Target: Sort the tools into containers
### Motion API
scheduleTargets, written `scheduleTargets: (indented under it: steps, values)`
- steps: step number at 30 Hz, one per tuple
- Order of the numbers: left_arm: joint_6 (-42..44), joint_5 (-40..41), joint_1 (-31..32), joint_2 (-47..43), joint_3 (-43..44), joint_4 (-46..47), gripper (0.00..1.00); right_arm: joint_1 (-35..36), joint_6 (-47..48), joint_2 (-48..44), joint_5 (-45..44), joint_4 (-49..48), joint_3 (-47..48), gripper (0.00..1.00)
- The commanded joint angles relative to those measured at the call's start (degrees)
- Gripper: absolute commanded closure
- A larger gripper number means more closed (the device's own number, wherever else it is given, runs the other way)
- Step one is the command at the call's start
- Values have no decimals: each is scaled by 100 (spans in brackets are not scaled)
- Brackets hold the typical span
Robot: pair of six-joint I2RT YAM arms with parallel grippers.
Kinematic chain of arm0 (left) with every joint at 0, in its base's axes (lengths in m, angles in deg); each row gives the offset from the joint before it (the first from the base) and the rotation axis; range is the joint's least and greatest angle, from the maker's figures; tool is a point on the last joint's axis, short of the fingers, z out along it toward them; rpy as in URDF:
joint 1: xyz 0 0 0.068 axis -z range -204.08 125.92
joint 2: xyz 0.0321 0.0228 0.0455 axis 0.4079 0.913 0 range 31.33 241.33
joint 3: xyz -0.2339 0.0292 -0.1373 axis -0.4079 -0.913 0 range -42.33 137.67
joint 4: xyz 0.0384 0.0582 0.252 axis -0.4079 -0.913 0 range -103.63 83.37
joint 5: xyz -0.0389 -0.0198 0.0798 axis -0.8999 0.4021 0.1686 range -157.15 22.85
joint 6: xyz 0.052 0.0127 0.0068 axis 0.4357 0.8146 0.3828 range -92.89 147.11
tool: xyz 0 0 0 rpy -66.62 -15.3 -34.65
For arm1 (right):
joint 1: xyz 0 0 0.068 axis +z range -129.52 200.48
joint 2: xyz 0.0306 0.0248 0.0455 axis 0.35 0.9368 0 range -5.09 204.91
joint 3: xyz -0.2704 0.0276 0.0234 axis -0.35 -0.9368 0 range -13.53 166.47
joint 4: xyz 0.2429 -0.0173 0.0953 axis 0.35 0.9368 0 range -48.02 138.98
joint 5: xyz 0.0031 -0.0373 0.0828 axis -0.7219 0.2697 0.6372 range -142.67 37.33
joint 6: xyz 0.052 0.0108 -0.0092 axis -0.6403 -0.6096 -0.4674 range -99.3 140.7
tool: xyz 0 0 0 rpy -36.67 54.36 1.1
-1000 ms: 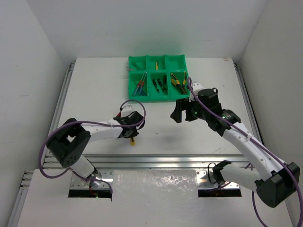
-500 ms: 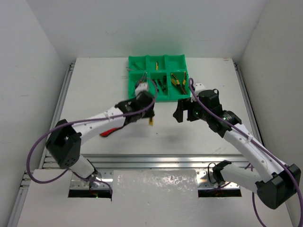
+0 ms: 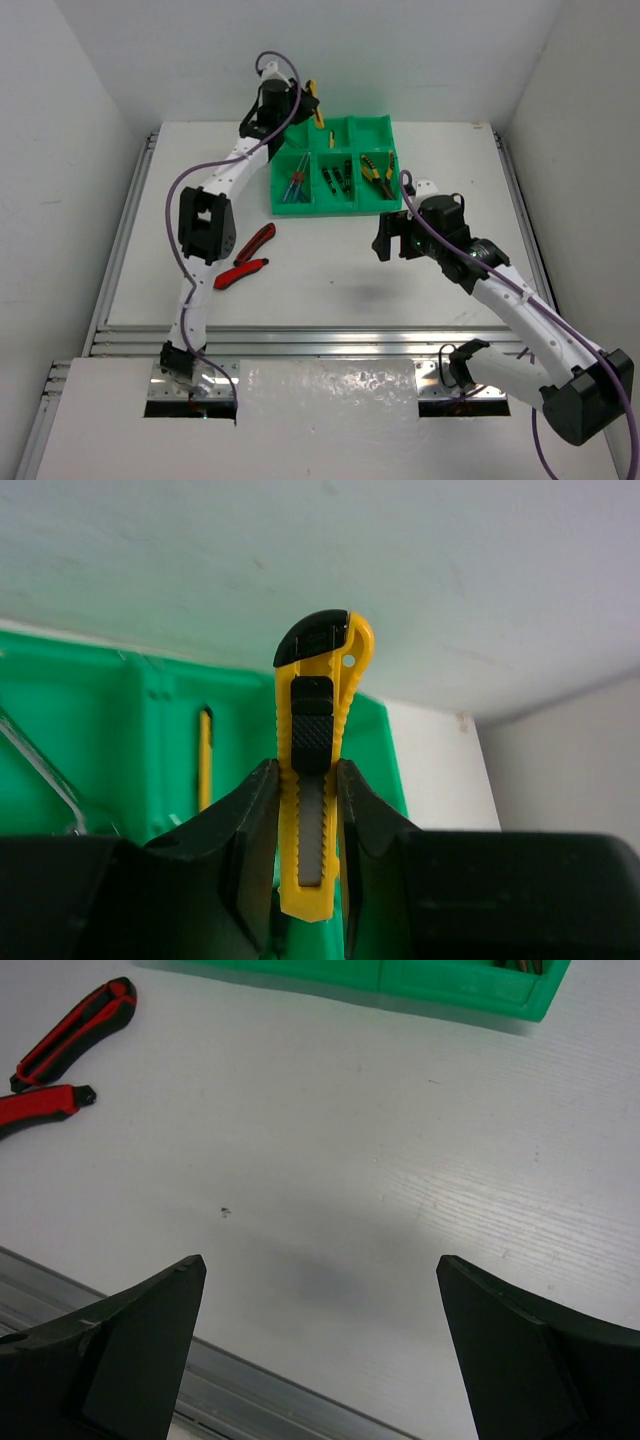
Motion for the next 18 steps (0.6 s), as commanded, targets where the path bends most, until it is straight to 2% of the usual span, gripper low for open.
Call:
scheduleTargets:
  steps: [1, 7, 16, 17, 18]
  values:
    - [-457, -5, -209, 95, -407, 2683, 100, -35, 55, -104, -33, -303, -77, 1]
    - [-220, 278, -51, 1282, 760, 3759, 100, -27, 20, -34, 12, -364, -95, 1]
    - [-44, 577, 116, 1889, 559, 4069, 97, -27, -24, -68, 73, -434, -130, 1]
    - [-62, 594, 116, 1906, 524, 4078, 95, -27, -41, -138, 82, -461, -147, 1]
    - [-71, 612, 116, 1924, 472, 4095, 88, -27, -33, -156, 73, -478, -165, 1]
